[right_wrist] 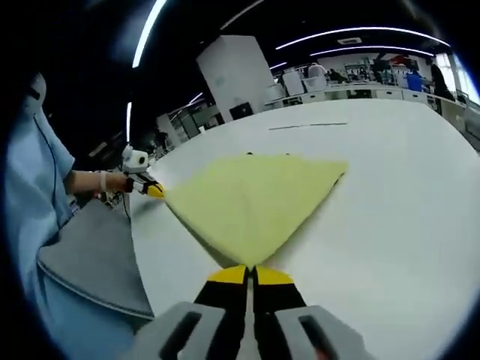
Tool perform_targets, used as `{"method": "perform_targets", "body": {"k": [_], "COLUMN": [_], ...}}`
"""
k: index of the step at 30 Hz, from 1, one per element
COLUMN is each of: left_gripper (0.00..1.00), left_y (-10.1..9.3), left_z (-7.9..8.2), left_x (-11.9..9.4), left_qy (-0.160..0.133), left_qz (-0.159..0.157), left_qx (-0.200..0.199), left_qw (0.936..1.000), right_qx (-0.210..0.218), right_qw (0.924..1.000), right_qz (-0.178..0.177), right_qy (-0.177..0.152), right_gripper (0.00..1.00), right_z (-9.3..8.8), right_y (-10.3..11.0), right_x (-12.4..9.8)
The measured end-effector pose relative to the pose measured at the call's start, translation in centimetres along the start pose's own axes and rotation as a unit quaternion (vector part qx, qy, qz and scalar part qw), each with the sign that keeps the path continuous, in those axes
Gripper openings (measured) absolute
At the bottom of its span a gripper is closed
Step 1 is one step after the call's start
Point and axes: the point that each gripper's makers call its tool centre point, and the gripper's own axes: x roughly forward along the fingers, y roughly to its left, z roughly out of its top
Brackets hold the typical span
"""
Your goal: Fold the garment on the visible template until the final outline fits inside the template.
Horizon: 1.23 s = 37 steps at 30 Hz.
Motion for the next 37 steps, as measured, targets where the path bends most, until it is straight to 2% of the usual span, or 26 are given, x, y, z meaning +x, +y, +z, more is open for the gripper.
{"method": "perform_targets", "body": {"k": [1,2,3,4,5,6,7,9,11,14,17,29,33,37], "left_gripper": [0.01,0.04,0.11,0.25,0.34,0.4,0.46,0.58,0.79,0.93,0.99,0.99,0.98,0.97], "left_y": [0.1,0.3,0.3,0.3,0.1,-0.1,-0.2,-0.5,-0.5,-0.8,-1.0,-2.3,-2.5,-2.6], "left_z": [0.3,0.4,1.0,1.5,1.8,2.2,2.7,3.2,3.6,3.7,3.7,3.8,3.8,3.8], "left_x": [-0.1,-0.3,-0.6,-0.8,-1.0,-1.2,-1.4,-1.7,-1.7,-1.8,-1.9,-1.2,-0.8,-0.4], "left_qy": [-0.008,-0.011,-0.022,-0.031,-0.034,-0.039,-0.046,-0.05,-0.055,-0.059,-0.06,-0.055,-0.051,-0.047], "left_qz": [0.009,0.013,0.022,0.027,0.029,0.03,0.037,0.045,0.054,0.063,0.065,0.047,0.042,0.039], "left_qx": [-0.007,-0.005,-0.005,-0.005,-0.006,0.001,0.018,0.028,0.034,0.05,0.055,0.06,0.061,0.063], "left_qw": [0.9999,0.9998,0.9995,0.9991,0.999,0.9988,0.9981,0.9974,0.9964,0.995,0.9946,0.9956,0.9959,0.9961], "right_qx": [-0.011,-0.022,-0.013,0.001,0.001,-0.006,-0.013,-0.018,-0.023,-0.029,-0.032,-0.019,-0.021,-0.015], "right_qw": [0.9999,0.9992,0.9993,0.9991,0.9987,0.9983,0.9978,0.9971,0.9963,0.9948,0.9935,0.9888,0.9886,0.9872], "right_qz": [-0.005,-0.027,-0.031,-0.03,-0.033,-0.042,-0.048,-0.051,-0.061,-0.077,-0.089,-0.122,-0.127,-0.132], "right_qy": [-0.009,-0.019,-0.019,-0.03,-0.04,-0.041,-0.044,-0.054,-0.056,-0.059,-0.062,-0.084,-0.078,-0.088], "right_gripper": [0.0,0.04,0.14,0.29,0.46,0.52,0.55,0.65,0.82,1.0,1.0,1.0,0.99,0.98], "right_z": [0.3,0.7,0.7,1.1,1.5,1.6,1.8,2.1,2.2,2.2,2.2,1.6,1.2,1.5], "right_y": [0.1,-0.3,-0.2,-0.1,0.0,-0.1,-0.2,0.0,-0.1,-0.2,-0.3,-0.1,-0.2,-0.2], "right_x": [-0.1,-0.3,-0.4,-0.6,-0.8,-1.2,-1.5,-2.0,-2.3,-3.0,-3.9,-6.9,-7.1,-7.6]}}
